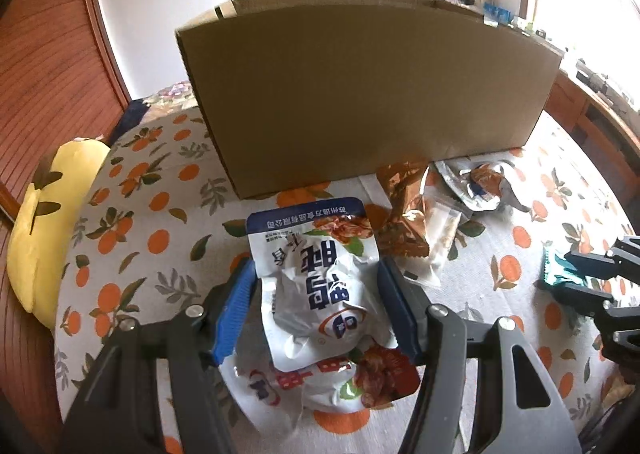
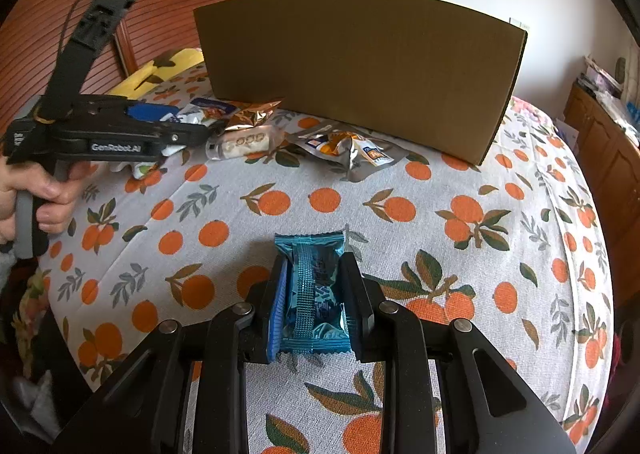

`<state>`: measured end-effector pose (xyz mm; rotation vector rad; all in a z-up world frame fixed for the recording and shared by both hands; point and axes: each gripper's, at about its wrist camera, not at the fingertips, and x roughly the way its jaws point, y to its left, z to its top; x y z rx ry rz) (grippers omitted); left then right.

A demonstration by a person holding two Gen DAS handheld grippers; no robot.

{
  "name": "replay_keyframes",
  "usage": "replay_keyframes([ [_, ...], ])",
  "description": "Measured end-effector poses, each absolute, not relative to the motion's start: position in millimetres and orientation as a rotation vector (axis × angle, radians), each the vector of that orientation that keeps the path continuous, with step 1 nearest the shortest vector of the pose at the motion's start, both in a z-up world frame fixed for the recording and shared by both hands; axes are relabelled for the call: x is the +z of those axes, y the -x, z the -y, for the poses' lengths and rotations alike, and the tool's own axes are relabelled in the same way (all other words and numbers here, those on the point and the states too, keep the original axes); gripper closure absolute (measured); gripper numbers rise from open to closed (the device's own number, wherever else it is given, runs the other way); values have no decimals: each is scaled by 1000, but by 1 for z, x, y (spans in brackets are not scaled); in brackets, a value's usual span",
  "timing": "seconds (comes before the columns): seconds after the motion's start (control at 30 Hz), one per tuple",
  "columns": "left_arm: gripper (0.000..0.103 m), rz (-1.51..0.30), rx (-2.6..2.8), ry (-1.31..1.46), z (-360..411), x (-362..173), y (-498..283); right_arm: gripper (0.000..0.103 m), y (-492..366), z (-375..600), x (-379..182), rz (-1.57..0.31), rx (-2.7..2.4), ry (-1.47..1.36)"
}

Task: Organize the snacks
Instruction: 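Carry the white packet and teal candy over the box and open both tools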

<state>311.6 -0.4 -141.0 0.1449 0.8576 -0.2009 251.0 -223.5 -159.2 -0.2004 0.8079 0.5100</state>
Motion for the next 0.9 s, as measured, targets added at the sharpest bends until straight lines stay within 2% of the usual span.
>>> replay_keyframes([
  [0.9,41,-679,-258,-68,-1,-70,-273,81,-251,234,-155,-776,475,137],
])
